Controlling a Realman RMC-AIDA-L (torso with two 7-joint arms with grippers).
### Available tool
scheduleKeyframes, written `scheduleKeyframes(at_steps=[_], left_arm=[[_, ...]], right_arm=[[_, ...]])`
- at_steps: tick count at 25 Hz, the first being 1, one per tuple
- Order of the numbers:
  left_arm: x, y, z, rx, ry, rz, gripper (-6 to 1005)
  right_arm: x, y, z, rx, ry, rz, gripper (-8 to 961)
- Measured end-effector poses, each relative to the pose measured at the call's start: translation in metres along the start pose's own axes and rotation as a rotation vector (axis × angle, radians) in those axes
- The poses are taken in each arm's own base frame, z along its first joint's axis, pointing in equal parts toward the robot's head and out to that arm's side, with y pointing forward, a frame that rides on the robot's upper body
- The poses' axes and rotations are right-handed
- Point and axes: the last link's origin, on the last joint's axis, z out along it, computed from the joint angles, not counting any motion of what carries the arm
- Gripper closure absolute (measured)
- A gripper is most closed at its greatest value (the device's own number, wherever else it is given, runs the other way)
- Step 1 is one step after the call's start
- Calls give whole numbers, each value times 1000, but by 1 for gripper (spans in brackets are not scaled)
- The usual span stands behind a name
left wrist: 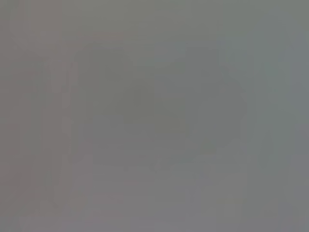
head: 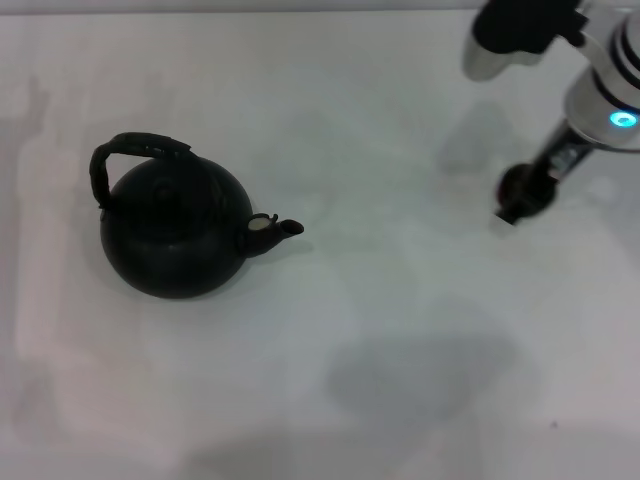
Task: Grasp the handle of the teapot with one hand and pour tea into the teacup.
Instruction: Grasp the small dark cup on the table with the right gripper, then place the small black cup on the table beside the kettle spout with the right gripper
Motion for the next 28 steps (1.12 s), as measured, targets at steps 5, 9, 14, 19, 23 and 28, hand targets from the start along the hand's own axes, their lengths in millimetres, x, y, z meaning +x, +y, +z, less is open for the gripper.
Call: scheduleKeyframes(at_steps=[5,9,14,19,23,28], left_arm=[[-1,1,1,-2,-5,-3,105],[-1,3,1,-7,-7,-5,105],[-2,5,1,-15,-9,-7,105],[-2,9,3,-26,-9,-7,105],[-2,9,3,-27,-10,-7,105],[-2,10,4,-28,-9,-8,105]], right_arm=[[-34,21,-14,-10,-78,-150,210],[-50,39,-13,-18,-95,-262,205],[-59,55,-5,-33,-88,-342,199],[-60,67,2,-106,-96,-367,193],[-61,72,10,-133,-109,-362,188],[-58,74,19,-137,-104,-363,182]])
